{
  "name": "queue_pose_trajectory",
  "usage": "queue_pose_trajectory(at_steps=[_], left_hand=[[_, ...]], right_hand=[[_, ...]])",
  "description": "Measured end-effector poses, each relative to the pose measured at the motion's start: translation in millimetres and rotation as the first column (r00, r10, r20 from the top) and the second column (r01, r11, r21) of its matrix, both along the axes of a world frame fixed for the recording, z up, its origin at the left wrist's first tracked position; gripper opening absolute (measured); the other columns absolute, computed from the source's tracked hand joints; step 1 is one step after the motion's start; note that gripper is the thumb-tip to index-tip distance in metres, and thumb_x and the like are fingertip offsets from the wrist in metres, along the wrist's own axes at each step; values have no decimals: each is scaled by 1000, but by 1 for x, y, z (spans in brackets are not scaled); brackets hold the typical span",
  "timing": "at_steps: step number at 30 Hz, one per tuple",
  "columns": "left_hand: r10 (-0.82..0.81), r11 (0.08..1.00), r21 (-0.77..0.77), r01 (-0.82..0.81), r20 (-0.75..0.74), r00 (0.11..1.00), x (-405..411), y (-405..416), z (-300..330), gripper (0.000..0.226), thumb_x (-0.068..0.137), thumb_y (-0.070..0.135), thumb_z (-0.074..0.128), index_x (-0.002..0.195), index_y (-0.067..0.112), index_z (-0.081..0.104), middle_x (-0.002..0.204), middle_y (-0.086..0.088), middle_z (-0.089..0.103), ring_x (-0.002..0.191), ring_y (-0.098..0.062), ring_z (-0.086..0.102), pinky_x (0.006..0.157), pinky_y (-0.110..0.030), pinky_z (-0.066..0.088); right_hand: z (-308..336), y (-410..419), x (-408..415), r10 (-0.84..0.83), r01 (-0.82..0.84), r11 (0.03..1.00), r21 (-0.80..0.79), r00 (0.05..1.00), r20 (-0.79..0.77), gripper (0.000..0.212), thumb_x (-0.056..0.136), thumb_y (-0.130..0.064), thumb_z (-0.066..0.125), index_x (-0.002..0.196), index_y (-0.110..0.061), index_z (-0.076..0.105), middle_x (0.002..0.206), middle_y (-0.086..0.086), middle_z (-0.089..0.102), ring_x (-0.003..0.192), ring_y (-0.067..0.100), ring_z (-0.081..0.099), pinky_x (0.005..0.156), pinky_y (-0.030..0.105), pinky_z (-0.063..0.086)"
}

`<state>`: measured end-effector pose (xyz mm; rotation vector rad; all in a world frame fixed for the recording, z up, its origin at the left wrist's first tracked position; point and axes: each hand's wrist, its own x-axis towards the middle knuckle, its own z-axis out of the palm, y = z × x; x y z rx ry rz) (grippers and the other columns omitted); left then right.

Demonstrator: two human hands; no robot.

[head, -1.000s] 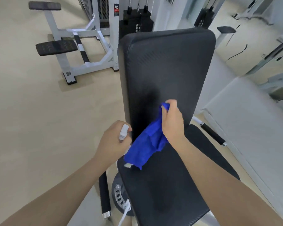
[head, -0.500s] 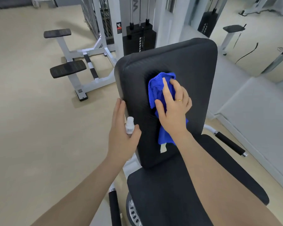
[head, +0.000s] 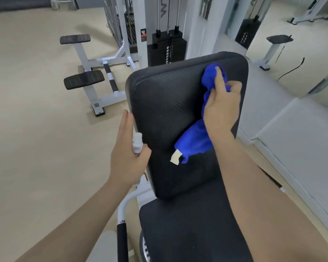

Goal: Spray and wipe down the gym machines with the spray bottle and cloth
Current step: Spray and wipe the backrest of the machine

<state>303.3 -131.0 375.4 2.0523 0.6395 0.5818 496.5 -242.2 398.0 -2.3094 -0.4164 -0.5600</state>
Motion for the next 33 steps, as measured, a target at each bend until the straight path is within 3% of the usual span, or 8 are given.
queue_pose_trajectory(at_steps=[3,6,10,15,19,23,26,33], left_hand=[[-13,996,87,18,-54,998,7,-9,-5,83,85,4,54,149,25,7,151,24,-4,114,36,-1,74,13,19],[11,995,96,-4,-71,997,11,-24,-5,83,85,6,56,149,21,6,149,21,-10,106,41,-4,67,9,26],[36,996,86,-29,-88,995,20,-43,5,79,84,7,55,149,25,14,157,5,-15,124,26,2,75,-7,29],[100,984,161,-72,-174,980,29,-51,2,68,84,8,53,143,32,32,153,0,-28,87,-15,57,68,-24,39],[149,968,226,-110,-164,975,34,-50,-14,74,81,6,55,141,41,31,152,2,-29,86,-22,62,65,-29,46],[125,958,275,-84,-135,983,36,-48,-17,78,78,5,56,142,41,30,153,-7,-28,83,-24,63,61,-28,43],[99,948,313,-56,-122,988,37,-47,-15,77,76,3,57,143,33,33,153,-19,-23,81,-25,61,60,-24,39],[65,887,462,-12,-100,993,34,-40,-25,75,74,3,57,143,26,35,150,-30,-16,53,-24,52,53,-23,33]], right_hand=[[1,-5,14,-26,28,996,83,999,-24,54,92,-11,39,143,-29,36,114,14,43,86,25,51,74,41,49],[-18,10,-23,145,-144,988,-47,989,30,53,89,-13,46,139,-28,41,109,9,45,86,23,49,69,33,45],[-40,15,-65,399,-372,907,-197,908,125,66,67,2,68,127,-23,57,99,12,56,73,25,55,53,26,47],[-36,-27,19,18,-14,996,85,998,-53,56,91,-7,43,142,-30,37,115,11,43,90,29,51,72,40,49],[-50,-32,32,-51,71,977,199,993,-104,51,94,-12,35,143,-26,34,118,13,40,81,26,50,76,39,47],[-85,-15,-38,176,-176,984,3,983,-57,50,90,-21,53,137,-25,37,111,-8,43,81,7,51,68,31,50],[-109,-16,-68,352,-314,915,-253,928,123,84,68,0,73,135,-28,33,114,7,40,80,25,57,54,27,49],[-79,-48,23,-102,126,974,186,986,-135,48,97,-15,38,144,-20,33,111,11,42,80,15,41,74,22,35]])
